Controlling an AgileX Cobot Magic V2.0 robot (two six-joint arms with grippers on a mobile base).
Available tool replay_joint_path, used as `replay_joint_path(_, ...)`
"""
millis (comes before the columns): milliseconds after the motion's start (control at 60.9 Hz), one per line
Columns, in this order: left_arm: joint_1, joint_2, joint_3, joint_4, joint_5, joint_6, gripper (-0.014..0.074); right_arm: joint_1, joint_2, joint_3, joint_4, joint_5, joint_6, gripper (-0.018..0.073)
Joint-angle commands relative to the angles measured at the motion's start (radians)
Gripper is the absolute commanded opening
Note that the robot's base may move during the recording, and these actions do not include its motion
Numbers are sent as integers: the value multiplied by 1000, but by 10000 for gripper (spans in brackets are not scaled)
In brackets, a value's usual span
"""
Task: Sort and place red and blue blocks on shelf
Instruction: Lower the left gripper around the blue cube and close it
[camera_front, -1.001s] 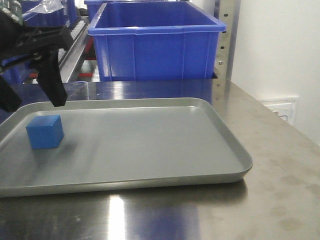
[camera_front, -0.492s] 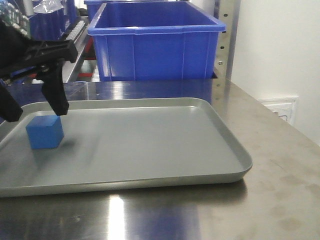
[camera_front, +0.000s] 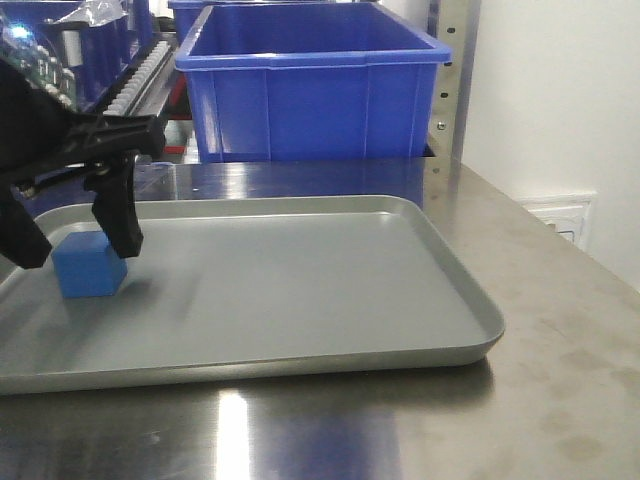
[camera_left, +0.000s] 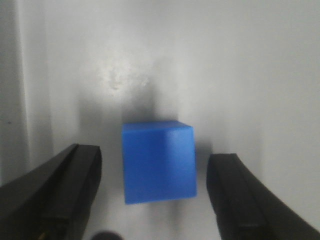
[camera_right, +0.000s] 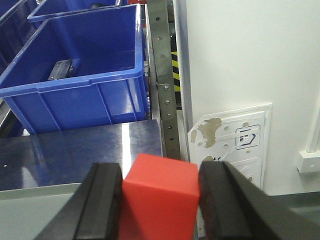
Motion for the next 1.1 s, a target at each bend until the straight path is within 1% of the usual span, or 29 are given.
replay_joint_path(0, -8, -26, -32, 2, -40, -11, 502, -6, -3, -26, -10, -95, -5, 48)
replay_joint_path(263, -8, -14, -32, 11, -42, -11, 491, -6, -3, -26, -10, -95, -5, 48)
replay_joint_path(378, -8, -14, -32, 25, -42, -11, 455, -6, -3, -26, -10, -95, -5, 48)
replay_joint_path(492, -8, -14, -32, 25, -42, -11, 400, -6, -3, -26, -10, -95, -5, 48)
replay_joint_path(673, -8, -14, -32, 25, -42, -11, 261, -6, -3, -26, -10, -95, -5, 48)
replay_joint_path(788, -8, -14, -32, 27, -42, -11, 120, -6, -3, -26, -10, -95, -5, 48)
replay_joint_path(804, -8, -14, -32, 29, -42, -11, 114, -6, -3, -26, -10, -95, -5, 48)
replay_joint_path(853, -8, -14, -32, 31, -42, -11, 128, -6, -3, -26, -10, -95, -5, 48)
replay_joint_path(1083, -8, -50, -32, 77, -60, -11, 122, -6, -3, -26, -10, -95, -5, 48)
